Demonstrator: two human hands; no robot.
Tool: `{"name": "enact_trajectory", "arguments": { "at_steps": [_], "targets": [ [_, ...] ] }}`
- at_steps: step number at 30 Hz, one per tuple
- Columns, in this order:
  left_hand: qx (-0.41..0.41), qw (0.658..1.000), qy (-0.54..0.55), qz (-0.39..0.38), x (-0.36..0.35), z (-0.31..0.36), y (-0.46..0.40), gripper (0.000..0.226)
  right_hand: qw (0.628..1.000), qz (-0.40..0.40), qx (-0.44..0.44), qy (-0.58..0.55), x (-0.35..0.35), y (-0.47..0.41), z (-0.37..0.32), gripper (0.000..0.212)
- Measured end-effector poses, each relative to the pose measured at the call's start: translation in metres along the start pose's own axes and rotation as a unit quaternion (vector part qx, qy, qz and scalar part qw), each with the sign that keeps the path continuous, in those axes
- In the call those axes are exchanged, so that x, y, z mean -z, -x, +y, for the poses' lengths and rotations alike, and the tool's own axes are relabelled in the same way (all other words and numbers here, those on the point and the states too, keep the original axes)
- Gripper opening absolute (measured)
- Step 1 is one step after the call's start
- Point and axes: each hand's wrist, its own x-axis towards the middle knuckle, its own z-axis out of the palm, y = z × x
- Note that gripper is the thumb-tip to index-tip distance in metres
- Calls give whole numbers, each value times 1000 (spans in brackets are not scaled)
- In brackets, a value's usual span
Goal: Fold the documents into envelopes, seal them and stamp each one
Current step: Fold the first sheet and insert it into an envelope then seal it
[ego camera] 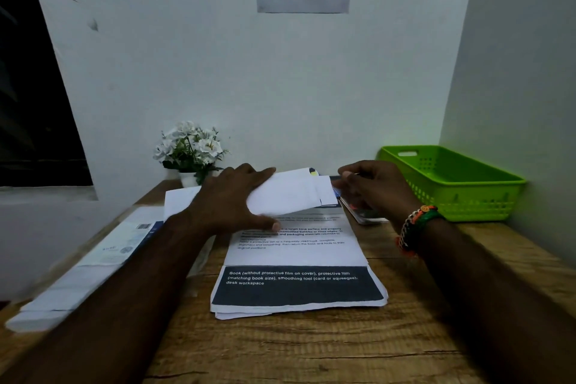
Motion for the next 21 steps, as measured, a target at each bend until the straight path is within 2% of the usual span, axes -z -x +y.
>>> {"name": "enact_trajectory", "arguments": {
  "at_steps": [9,15,18,21],
  "targets": [
    [-11,1000,14,-5,-1,12,1,124,994,-99,-10,-32,-10,16,-12,21],
    [-30,999,17,-1,-4,25,4,120,982,-176,-63,-8,-16,16,-6,29],
    [-29,999,13,-1,-4,26,3,120,986,-154,-64,-22,-20,17,-6,28],
    [-13,1000,8,1,-2,24,4,122,996,-63,-48,-39,-21,13,-5,18]
  ]
}}
